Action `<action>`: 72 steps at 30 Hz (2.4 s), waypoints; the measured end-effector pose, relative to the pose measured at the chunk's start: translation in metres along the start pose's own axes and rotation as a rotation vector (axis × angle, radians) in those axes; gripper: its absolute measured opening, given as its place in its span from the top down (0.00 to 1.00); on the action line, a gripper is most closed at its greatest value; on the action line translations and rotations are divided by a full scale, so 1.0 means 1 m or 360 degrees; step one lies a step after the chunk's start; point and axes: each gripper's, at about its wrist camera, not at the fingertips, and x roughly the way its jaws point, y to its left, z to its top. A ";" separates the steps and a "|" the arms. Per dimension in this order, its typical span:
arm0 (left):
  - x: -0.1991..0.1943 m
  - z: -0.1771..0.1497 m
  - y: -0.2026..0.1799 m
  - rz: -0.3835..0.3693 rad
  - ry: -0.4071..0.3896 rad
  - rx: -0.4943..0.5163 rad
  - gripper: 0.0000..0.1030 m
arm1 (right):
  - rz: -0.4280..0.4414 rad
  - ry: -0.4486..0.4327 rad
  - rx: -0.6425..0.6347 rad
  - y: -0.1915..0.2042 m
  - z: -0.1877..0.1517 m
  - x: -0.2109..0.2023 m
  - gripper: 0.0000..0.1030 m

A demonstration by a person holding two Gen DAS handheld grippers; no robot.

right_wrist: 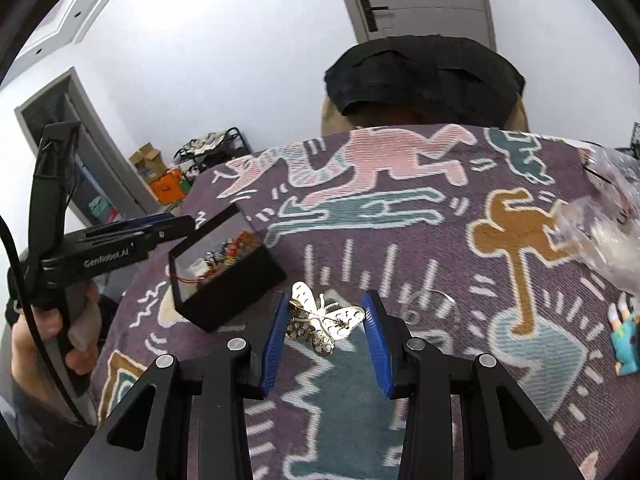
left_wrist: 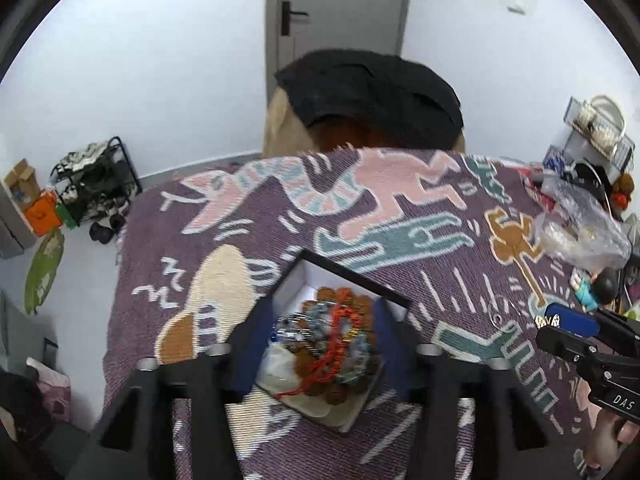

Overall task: Organize jewelry
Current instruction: 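Carry the red string bracelet into the black box with the left tool while right tool grips butterfly pendant, then lower the gold butterfly pendant into the black box and open the right tool, then grasp the large silver hoop earring with the left tool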

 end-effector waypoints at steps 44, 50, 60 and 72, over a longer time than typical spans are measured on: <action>-0.035 -0.013 0.025 -0.0033 -0.0130 -0.0064 0.20 | 0.0108 -0.0009 0.0187 0.026 0.022 0.021 0.26; -0.035 -0.011 -0.007 -0.0093 -0.0117 0.0001 0.20 | 0.0064 -0.0062 0.0285 -0.006 0.006 -0.006 0.26; -0.022 -0.011 -0.064 -0.0211 -0.0070 0.0099 0.20 | -0.0010 -0.0093 0.0370 -0.053 -0.019 -0.031 0.26; 0.009 -0.013 -0.117 -0.0327 0.0002 0.0187 0.26 | -0.0070 -0.0114 0.0501 -0.097 -0.041 -0.040 0.26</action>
